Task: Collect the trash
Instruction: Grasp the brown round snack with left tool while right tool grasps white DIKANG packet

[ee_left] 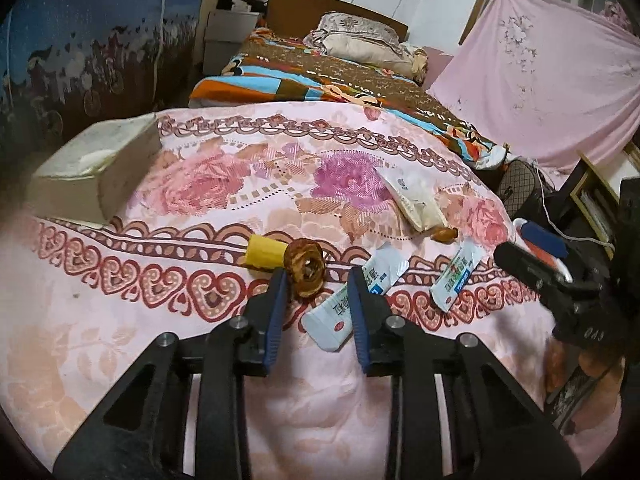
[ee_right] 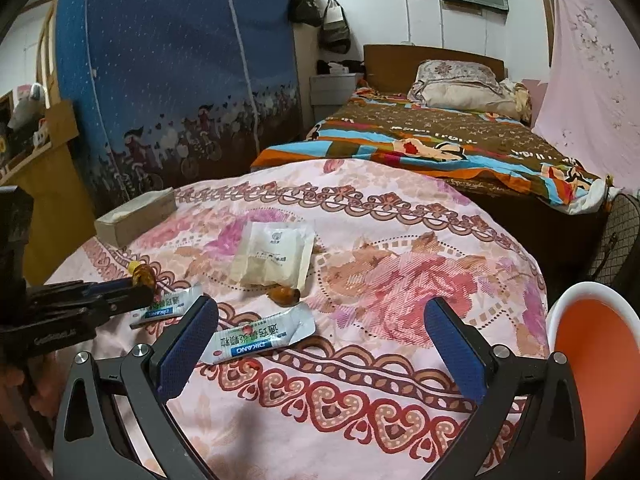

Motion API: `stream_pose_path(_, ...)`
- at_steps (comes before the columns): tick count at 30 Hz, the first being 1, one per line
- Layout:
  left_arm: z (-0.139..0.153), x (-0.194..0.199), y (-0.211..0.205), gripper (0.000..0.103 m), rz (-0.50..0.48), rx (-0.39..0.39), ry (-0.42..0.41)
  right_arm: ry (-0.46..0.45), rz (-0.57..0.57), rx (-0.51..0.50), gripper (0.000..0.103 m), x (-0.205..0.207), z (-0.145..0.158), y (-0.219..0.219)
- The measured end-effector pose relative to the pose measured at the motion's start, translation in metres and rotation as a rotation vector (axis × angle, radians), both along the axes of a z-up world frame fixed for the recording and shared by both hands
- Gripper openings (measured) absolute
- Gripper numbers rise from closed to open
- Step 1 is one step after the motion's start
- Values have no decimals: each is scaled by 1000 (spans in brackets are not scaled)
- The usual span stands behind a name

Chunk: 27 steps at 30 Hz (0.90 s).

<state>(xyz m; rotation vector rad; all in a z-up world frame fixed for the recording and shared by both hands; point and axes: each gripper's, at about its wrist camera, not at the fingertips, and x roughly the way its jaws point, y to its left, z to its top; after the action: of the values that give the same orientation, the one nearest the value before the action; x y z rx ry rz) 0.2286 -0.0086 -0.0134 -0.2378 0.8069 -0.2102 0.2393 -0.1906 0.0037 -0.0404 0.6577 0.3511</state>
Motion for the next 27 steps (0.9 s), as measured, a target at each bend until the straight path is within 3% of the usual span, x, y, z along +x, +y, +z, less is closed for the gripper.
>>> stream_pose_path(3,-1,4,4,10,19,-36,9,18,20,-6,103,2,-2,3)
stream_pose_path(5,-3,4,6,0,32,-45,14,33,38,-15,103,4,-4,7)
stream_pose_path(15,-3,1,8,0,30,-68,3,120,166,-124,102,8,-21,38)
stream_pose_path(20,-2,0,9,0,31,-74,-3,159,175,-170,93,11,-28,45)
stream_pose_path(23,-2,-1,9,0,36,-76,-8,157,173,-172,81,11,-29,45)
stream_pose_path(27,-1,-3,9,0,41,-77,-17,148,179,-187,77,10,-28,48)
